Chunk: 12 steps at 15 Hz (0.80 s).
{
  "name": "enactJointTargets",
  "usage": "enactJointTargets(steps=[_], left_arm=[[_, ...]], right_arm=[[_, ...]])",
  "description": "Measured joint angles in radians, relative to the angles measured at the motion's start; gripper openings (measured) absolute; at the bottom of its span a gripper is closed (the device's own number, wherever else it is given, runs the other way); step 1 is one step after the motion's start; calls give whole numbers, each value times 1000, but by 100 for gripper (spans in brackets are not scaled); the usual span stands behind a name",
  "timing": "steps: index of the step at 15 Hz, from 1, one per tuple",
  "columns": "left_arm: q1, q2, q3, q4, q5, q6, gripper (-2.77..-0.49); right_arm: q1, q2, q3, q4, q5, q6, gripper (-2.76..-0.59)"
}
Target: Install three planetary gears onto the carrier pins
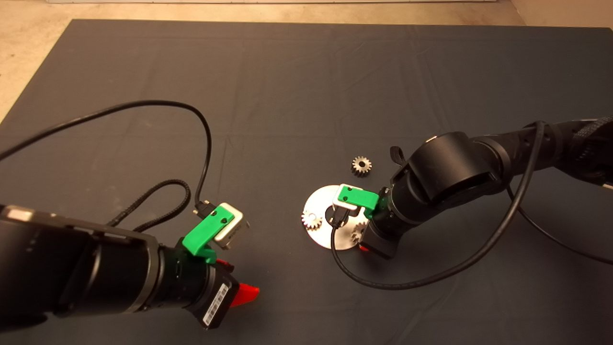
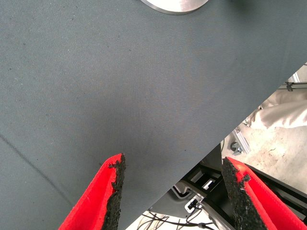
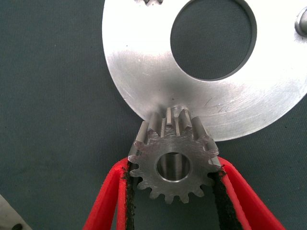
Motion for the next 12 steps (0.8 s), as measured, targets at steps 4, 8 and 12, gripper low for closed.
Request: enactJointTargets(steps=[4,8,12], left_arm=[[0,0,0,0,0,0,-192],[0,0,0,0,0,0,-192],[0,0,0,0,0,0,-192]], right_arm=[[2,1,-6,0,1,-3,-247],[3,1,-12,0,1,-6,-247],[4,1,-15,0,1,-7,-247]])
